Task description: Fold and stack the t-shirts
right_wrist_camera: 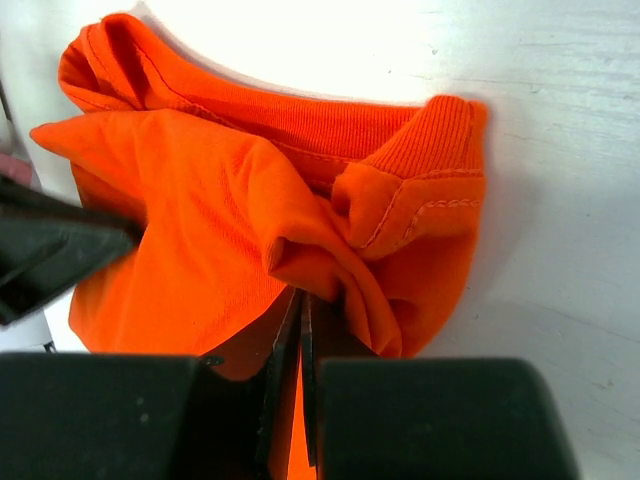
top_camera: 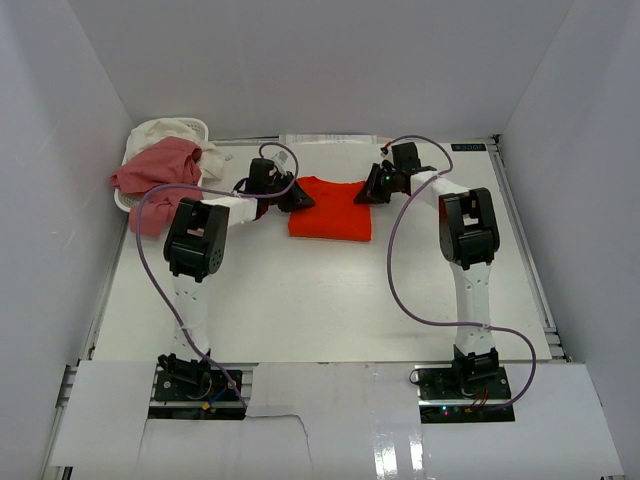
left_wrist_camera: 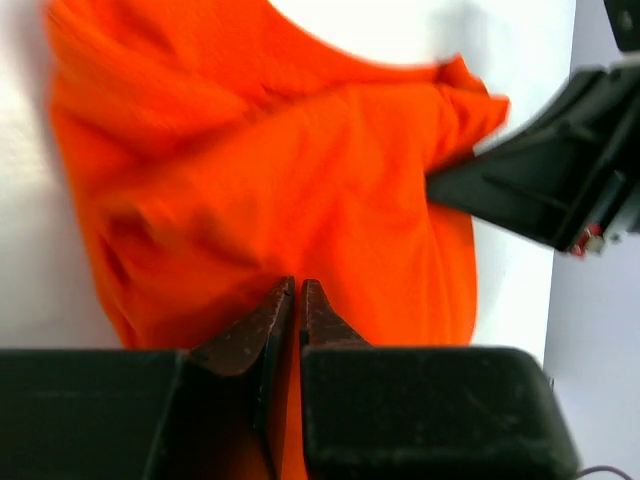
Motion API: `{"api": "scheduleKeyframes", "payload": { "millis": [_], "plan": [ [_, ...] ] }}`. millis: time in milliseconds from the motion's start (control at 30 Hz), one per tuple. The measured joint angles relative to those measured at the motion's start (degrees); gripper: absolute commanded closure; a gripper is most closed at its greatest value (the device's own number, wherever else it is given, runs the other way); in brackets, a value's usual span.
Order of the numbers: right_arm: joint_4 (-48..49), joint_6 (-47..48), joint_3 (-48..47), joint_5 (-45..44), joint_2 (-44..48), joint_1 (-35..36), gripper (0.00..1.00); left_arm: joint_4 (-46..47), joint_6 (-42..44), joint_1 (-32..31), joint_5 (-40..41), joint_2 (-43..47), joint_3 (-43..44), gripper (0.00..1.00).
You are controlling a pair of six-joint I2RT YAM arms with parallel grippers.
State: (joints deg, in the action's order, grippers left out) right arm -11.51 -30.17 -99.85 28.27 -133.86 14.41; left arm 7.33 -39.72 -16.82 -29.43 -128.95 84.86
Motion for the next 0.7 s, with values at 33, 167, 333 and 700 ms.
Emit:
{"api": "scheduleKeyframes", "payload": {
  "millis": [33, 167, 333, 700],
  "plan": [
    [-0.13, 0.22, 0.00, 0.20, 0.02, -0.02, 0.92, 0.09, 0.13, -0.59, 0.68, 1.55, -1.73, 0.82],
    [-0.13, 1.03, 2.27, 0.39, 1.49, -0.04, 0.92, 0.85, 0.52, -3.76, 3.96, 8.28, -8.94, 0.82],
    [-0.39, 2.51, 10.82, 0.39, 7.15, 0.28, 0.92, 1.73, 0.48, -6.86, 6.36, 15.56, -17.66, 0.82],
    [0.17, 4.94, 33.99, 0.35, 23.52, 2.36, 0.92, 1.84, -0.81, -12.66, 10.54, 34.88, -40.37, 0.82]
  ]
}}
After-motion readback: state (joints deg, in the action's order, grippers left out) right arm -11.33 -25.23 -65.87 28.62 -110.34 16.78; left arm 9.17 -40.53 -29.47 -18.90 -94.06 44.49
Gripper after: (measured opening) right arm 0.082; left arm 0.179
